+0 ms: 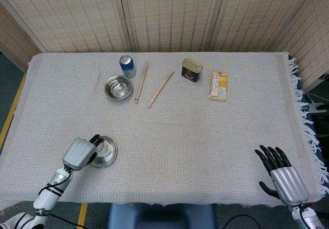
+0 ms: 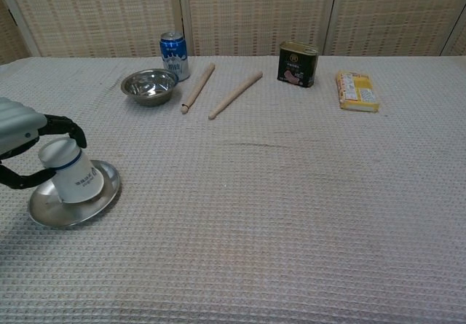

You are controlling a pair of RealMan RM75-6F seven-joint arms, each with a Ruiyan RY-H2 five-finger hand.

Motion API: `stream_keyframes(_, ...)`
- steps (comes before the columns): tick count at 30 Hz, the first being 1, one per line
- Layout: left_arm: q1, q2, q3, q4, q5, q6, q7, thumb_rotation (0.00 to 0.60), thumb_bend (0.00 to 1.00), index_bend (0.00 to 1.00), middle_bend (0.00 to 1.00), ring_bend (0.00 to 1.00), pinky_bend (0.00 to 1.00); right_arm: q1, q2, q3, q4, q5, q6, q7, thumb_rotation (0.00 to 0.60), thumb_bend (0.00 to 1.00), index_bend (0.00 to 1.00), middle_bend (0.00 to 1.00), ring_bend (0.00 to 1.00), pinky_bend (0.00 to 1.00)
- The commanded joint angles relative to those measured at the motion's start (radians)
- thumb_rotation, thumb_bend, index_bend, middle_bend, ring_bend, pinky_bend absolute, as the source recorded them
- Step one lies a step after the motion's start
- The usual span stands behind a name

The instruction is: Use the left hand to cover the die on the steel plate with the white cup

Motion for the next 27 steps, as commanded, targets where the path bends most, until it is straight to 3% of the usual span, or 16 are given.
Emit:
stream_keyframes(1,0.007,-0.005,-0.006,0.023,-0.019,0.011,0.056,0.6,0.52,0.7,0.98,0.83,0.97,0.001,0.001,-0.004,-0.001,-0.003,-0.004,0.001,0.6,0.14,0.0,0.0,0.0,0.0)
stream_keyframes(7,0.022,-0.005,-0.026,0.044,-0.076,0.022,0.1,0.6,0.53,0.71,0.99,0.85,0.97,-0.002,-0.009,0.003,0.007,-0.003,0.006,-0.008,0.6,0.14,0.0,0.0,0.0,0.0)
stream_keyframes(13,0.03,0.017,-0.019,0.026,-0.065,0.016,-0.022,0.6,0.54,0.71,0.99,0.85,0.97,-0.002,-0.018,0.006,0.011,0.002,0.003,-0.02,0.6,0.14,0.0,0.0,0.0,0.0)
stream_keyframes(19,0.008,0.072,0.009,-0.03,-0.07,-0.087,-0.148,0.6,0.55,0.71,0.99,0.85,0.97,-0.003,-0.018,0.006,0.01,0.003,0.005,-0.019,0.6,0.14,0.0,0.0,0.0,0.0)
stream_keyframes(23,0.0,0.1,0.023,-0.061,-0.026,-0.095,-0.225,0.6,0.55,0.71,0.99,0.85,0.97,0.0,-0.015,0.002,0.007,0.002,-0.005,-0.013,0.6,0.14,0.0,0.0,0.0,0.0)
stream_keyframes(27,-0.007,0.114,0.027,-0.062,-0.01,-0.102,-0.25,0.6,0.55,0.71,0.99,0.85,0.97,0.0,-0.016,0.005,0.007,0.005,-0.001,-0.017,0.6,0.14,0.0,0.0,0.0,0.0)
